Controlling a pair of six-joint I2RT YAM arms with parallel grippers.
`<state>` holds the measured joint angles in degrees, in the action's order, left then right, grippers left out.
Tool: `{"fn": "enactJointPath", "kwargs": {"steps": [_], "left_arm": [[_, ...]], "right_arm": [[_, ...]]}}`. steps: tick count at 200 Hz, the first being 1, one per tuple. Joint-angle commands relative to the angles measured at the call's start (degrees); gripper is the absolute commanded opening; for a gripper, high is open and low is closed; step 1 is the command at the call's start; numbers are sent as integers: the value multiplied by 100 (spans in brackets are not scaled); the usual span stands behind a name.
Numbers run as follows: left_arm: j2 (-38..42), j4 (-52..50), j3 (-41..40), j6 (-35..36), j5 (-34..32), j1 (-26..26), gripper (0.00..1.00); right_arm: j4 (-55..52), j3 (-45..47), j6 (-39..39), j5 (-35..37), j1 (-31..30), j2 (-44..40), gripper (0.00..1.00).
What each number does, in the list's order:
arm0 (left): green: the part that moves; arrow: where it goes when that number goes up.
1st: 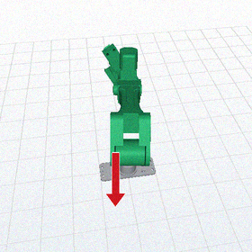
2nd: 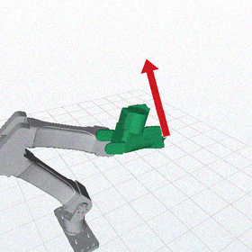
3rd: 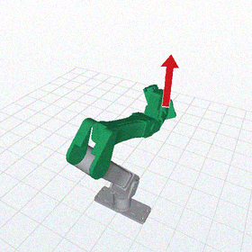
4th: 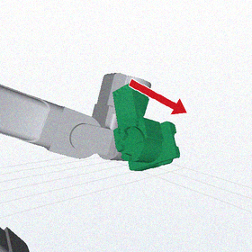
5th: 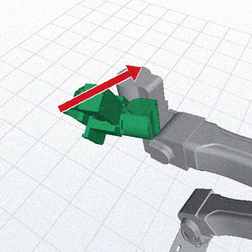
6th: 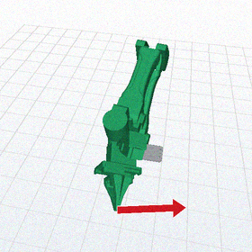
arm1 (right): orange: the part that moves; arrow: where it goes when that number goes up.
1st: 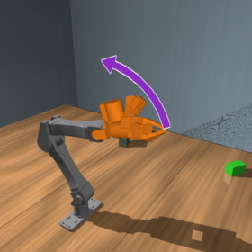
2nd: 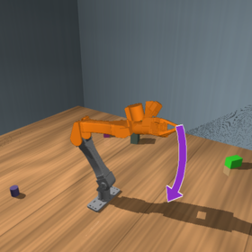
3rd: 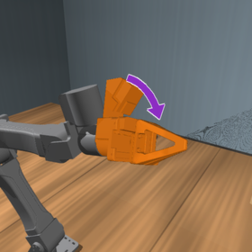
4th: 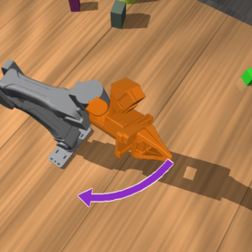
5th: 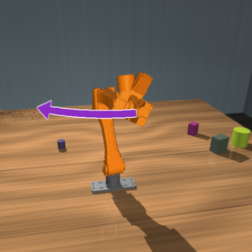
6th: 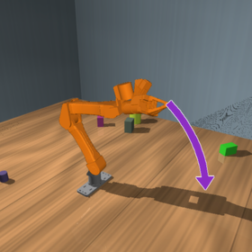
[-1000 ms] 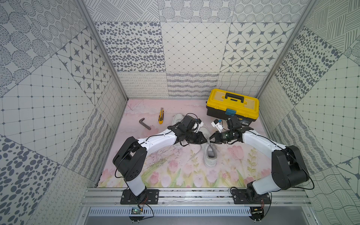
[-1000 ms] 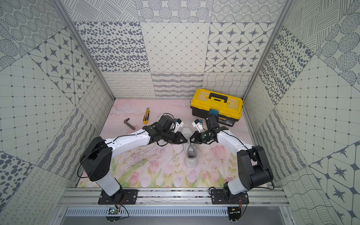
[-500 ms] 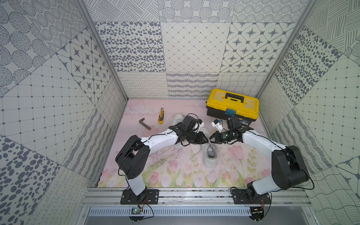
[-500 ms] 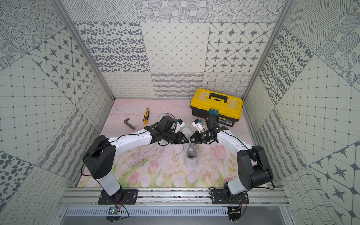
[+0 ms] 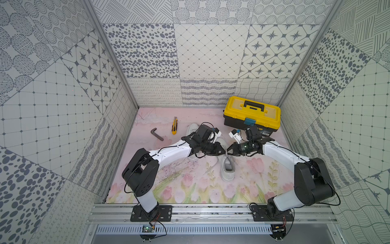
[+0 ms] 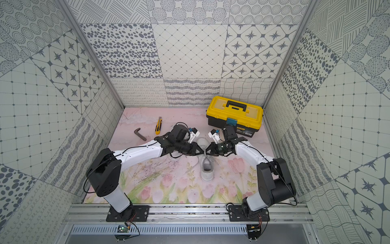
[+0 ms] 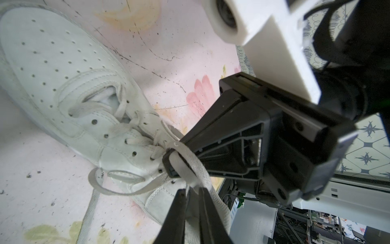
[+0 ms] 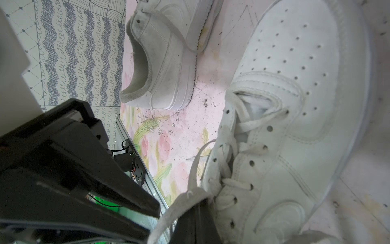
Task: Tie the shoes
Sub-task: Cross the shoelace with the shoelace.
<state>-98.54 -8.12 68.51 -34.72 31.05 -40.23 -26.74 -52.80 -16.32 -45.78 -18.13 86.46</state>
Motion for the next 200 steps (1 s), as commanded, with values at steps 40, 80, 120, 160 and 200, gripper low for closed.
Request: {"fn": "enactJointPath", "kwargs": {"steps": [40, 80, 120, 160, 200], "left_arm": [[-129, 121, 103, 27, 141, 12, 22], [-157, 140, 119, 22, 155, 15, 22], [-225, 285, 119, -40, 270, -3, 28], [-272, 378, 127, -74, 301, -20, 30], [-376, 437, 197, -103, 354, -59, 30]], "right_arm": [[-59, 10, 50, 154, 20, -28, 0], [-59, 10, 41, 139, 20, -23, 0], [-59, 10, 49, 109, 11, -5, 0], [-59, 11, 41, 97, 2, -21, 0], [-66, 14, 41, 102, -15, -17, 0]]}}
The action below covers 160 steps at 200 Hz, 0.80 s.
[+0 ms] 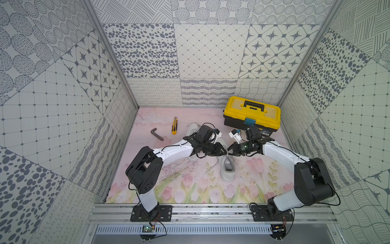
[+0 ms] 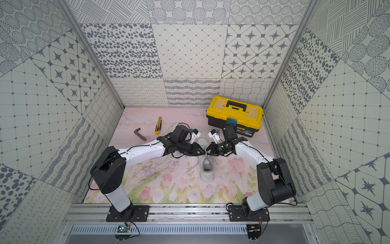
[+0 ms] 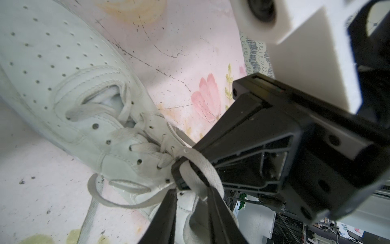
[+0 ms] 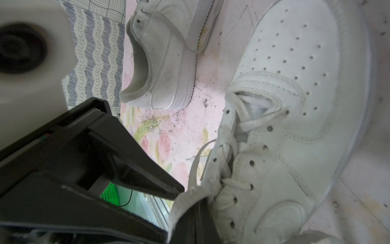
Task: Tie the shoes
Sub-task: Cross the shoelace with the shoelace.
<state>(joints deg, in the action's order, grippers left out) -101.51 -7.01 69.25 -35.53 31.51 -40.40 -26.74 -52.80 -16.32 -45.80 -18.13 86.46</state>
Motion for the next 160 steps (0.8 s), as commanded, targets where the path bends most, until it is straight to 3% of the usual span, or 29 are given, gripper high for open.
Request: {"fn": "enactJointPath", "kwargs": {"steps": [1, 45, 126, 135, 160], "left_arm": [[-83, 328, 127, -23, 306, -44, 30], [-114, 325, 159, -15, 304, -71, 31], [-54, 131, 159, 138, 157, -71, 0], [-15, 110, 133, 159, 122, -69, 0], [61, 116, 80, 169, 64, -47, 0]], "right_arm": [[-67, 15, 41, 105, -15, -16, 0], [-59, 3, 41, 98, -32, -24, 0], [-189, 10, 102, 180, 61, -263, 0], [-234, 38, 97, 209, 158, -368, 0], [-472, 164, 143, 286, 569, -761, 14]]}}
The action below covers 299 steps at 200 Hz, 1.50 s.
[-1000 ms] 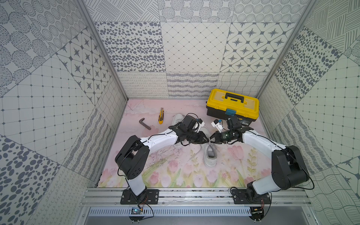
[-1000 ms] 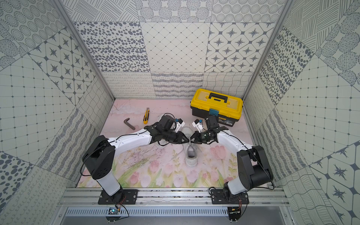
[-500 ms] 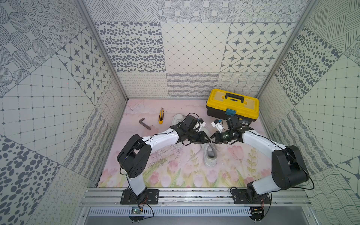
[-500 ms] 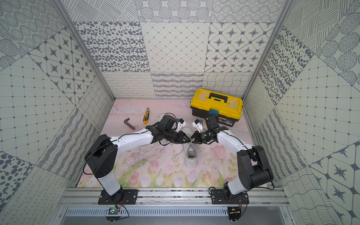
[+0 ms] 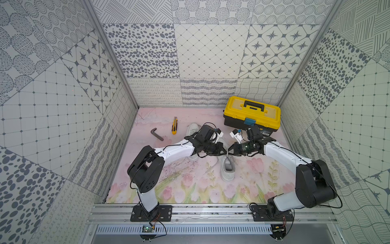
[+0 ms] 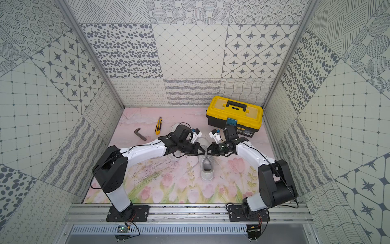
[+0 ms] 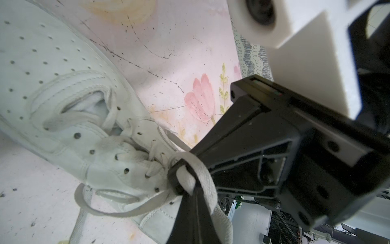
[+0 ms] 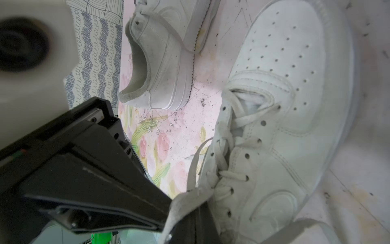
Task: Tie the shoes
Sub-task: Cross the shoelace with the shoelace, then tie the shoelace on the shoe.
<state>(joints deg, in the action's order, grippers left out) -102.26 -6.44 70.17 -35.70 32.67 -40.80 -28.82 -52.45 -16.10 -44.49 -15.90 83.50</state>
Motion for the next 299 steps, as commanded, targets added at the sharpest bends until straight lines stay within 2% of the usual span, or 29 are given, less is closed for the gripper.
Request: {"fn": "enactJointPath", "kwargs": {"steps": [1, 28, 50, 82, 165, 206, 234, 274, 299], "left_arm": [[136, 53, -12, 187, -51, -7, 0], [154, 28, -21, 182, -94, 24, 0], [155, 20, -30, 195, -113, 28, 0], [156, 23, -38, 196, -142, 41, 0], [182, 33, -123, 213, -200, 74, 0], [207, 11, -236, 230, -312, 108, 0], [225, 51, -268, 213, -301, 116, 0], [215, 80, -273, 205, -252, 116, 0], [233, 68, -283, 204, -258, 116, 0]], "right_arm": [[-282, 138, 123, 153, 361, -489, 14], [-608, 306, 150, 236, 746, -1007, 31], [-728, 494, 77, 203, 781, -1387, 45], [-770, 899, 20, 84, 699, -1549, 57], [-739, 725, -142, 720, 658, -1469, 57], [-739, 740, -75, 563, 661, -1534, 54], [-741, 799, -16, 315, 530, -1581, 56], [-453, 912, -154, 368, 155, -1180, 58], [-299, 838, -245, 409, -12, -1008, 53]]}}
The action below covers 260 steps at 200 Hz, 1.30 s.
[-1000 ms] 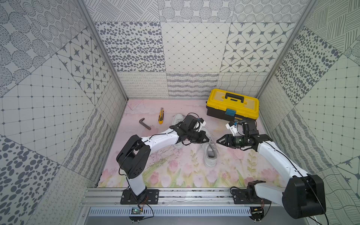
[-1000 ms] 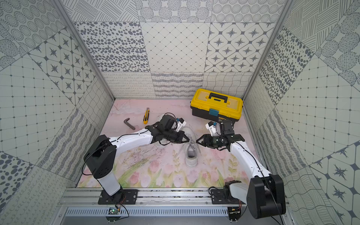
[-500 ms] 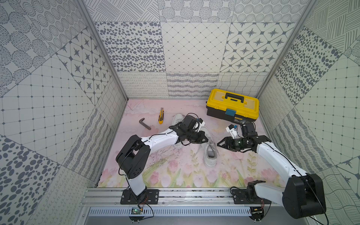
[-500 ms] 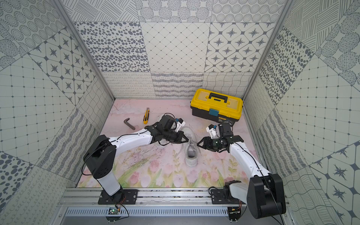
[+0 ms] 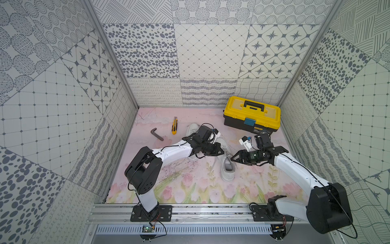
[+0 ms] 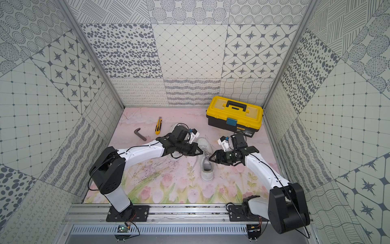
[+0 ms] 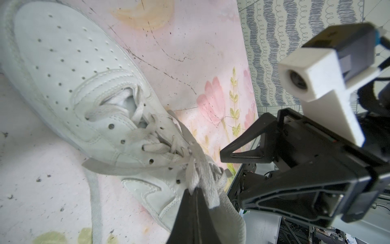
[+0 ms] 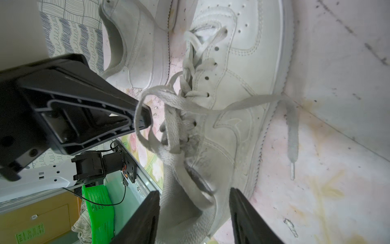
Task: Tie the shoes
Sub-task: Tie the shoelace on the shoe.
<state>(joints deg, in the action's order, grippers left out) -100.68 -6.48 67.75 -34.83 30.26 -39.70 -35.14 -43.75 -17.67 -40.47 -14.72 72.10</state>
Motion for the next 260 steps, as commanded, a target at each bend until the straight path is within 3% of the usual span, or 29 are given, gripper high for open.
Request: {"fn": "enactJointPath", "kwargs": {"steps": [1, 92, 159, 260], "left_arm": [[75, 70, -41, 117, -19, 7, 0], [218, -91, -69, 225, -197, 13, 0], [510, -395, -164, 415, -463, 81, 0], [918, -695, -393, 521, -791, 257, 0]], "right_arm": [[332, -39, -87, 5, -133, 135, 53], [-229, -372, 80, 486, -137, -53, 0], [-870, -1178, 527, 1212, -66, -82, 0], [-864, -1488, 633, 2205, 107, -94, 0]]}}
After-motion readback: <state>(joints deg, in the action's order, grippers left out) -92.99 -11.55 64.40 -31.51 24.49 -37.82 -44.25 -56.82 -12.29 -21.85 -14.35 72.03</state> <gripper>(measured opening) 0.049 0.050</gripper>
